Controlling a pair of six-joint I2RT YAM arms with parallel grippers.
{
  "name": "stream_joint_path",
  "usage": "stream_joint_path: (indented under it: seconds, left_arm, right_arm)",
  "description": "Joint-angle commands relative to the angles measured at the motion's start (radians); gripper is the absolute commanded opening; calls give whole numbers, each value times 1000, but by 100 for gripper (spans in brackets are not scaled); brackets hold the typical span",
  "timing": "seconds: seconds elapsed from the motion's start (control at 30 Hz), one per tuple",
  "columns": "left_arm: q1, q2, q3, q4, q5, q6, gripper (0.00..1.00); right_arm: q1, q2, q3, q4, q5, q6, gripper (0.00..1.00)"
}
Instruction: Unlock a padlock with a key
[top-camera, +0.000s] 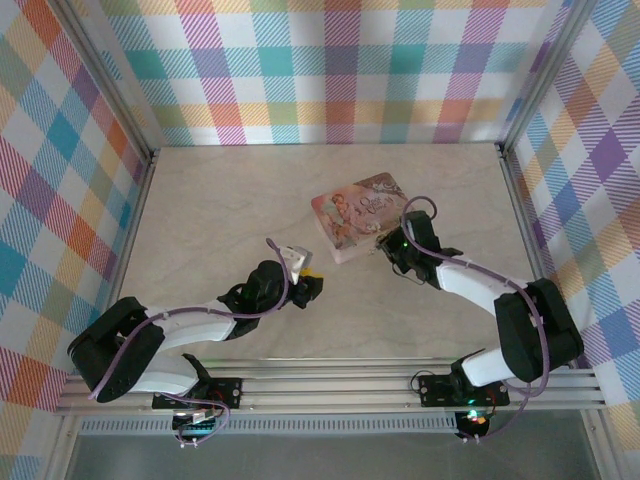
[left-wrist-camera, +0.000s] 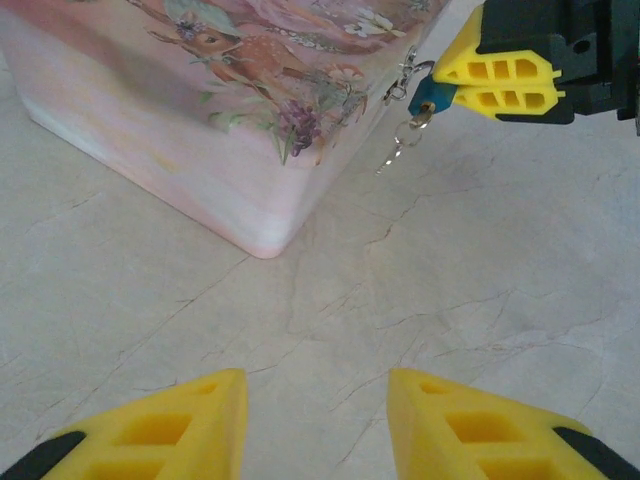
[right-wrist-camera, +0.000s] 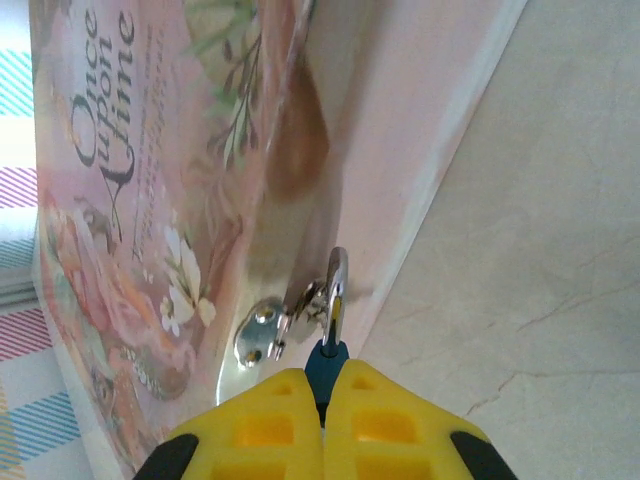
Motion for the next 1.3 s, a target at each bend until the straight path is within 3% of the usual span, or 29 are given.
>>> stream_joint_path:
  seconds: [0.0, 0.2, 0.37, 0.57, 0.6, 0.63, 0.67, 0.93, 1.2, 1.27]
  left_arm:
    - [-3, -30, -8, -21, -18, 5, 41]
    - [1, -95, 12, -115, -80, 1, 44]
    - [23, -173, 61, -297, -181, -33, 52]
    - [88, -243, 115, -506, -205, -125, 73]
    - [101, -255, 121, -531, -206, -141, 82]
    - [112, -266, 126, -564, -205, -157, 98]
    - [124, -280, 131, -595, -204, -172, 100]
    - [217, -375, 140, -814, -278, -294, 100]
    - [260, -432, 89, -902, -266, -329, 100]
    - [265, -444, 80, -912, -266, -334, 100]
  right_arm:
    - [-19, 20, -18, 35, 1, 1, 0]
    - [-24, -27, -27, -17, -15, -44, 0]
    - [-24, -160, -20, -165, -33, -155, 0]
    - [41, -227, 17, -346, -147, -294, 0]
    - [68, -228, 21, -364, -146, -305, 0]
    - [110, -227, 25, -377, -139, -316, 0]
    - [155, -218, 30, -384, -129, -318, 0]
    - [461, 60, 153, -341, -129, -310, 0]
    - [505, 301, 281, -275, -219, -314, 0]
    - [507, 320, 296, -284, -226, -315, 7]
